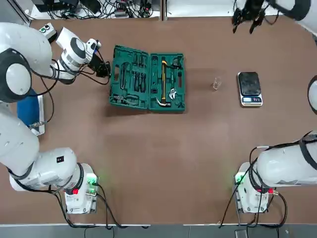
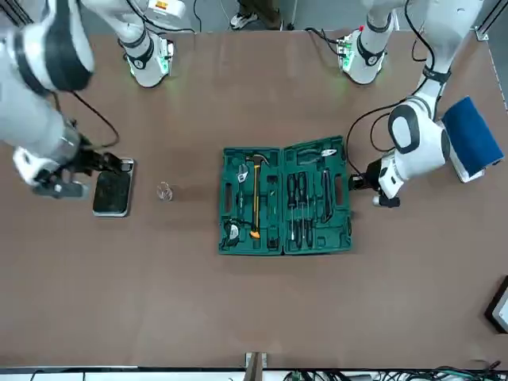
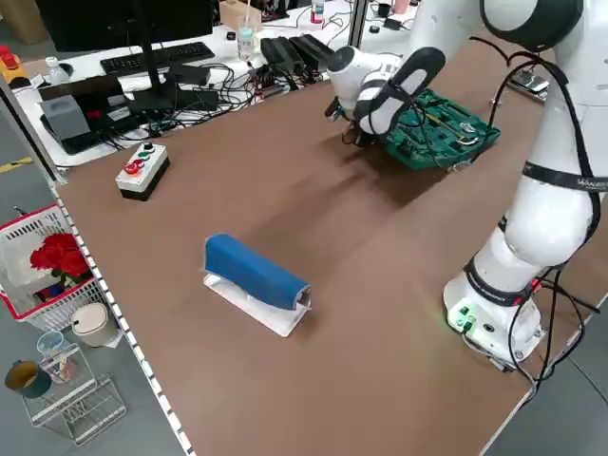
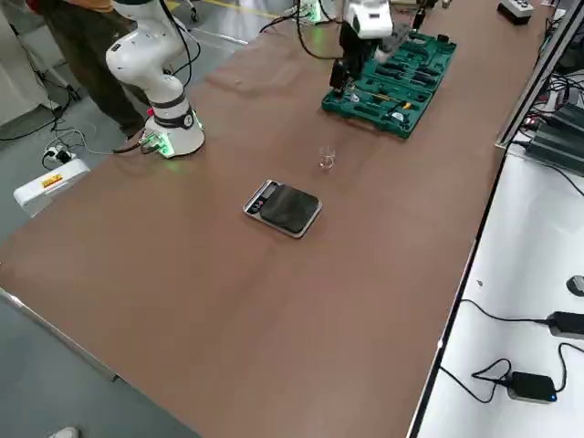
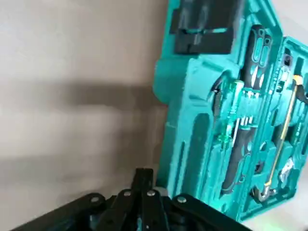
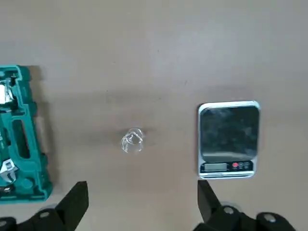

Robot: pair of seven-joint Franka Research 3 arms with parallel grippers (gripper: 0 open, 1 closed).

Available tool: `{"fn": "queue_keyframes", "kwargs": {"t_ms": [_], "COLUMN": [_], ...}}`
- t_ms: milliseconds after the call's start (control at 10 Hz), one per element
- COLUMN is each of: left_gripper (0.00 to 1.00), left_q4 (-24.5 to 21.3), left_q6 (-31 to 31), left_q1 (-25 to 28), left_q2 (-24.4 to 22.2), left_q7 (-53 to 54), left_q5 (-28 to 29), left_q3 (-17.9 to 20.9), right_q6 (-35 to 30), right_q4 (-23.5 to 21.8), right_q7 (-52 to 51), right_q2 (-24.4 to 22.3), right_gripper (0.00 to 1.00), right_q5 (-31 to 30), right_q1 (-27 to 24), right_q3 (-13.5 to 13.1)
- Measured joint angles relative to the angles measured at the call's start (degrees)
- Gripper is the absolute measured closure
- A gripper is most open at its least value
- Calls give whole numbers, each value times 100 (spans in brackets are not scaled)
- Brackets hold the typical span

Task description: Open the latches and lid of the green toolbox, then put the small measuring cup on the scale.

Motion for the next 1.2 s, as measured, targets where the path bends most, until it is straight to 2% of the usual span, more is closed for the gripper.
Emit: {"fn": "queue_keyframes", "kwargs": {"t_ms": [300,600,900,1200], "left_gripper": [99,99,99,99], "left_q4": [19,37,57,63], "left_q6": [308,353,455,468], "left_q1": [2,3,2,2], "left_q2": [282,342,479,522], "left_q7": [0,0,8,11], "left_q5": [0,0,0,0], "left_q3": [-5,-3,-2,-1], "right_q6": [1008,2391,3134,3740], "right_q4": [-1033,-2036,-2400,-2498], "right_q7": [197,402,645,697], "right_q2": [20,38,256,779], "right_gripper": [0,0,0,5], "right_q5": [92,267,272,274], "right_q1": [64,82,147,151], "right_q3": [157,393,522,523]}}
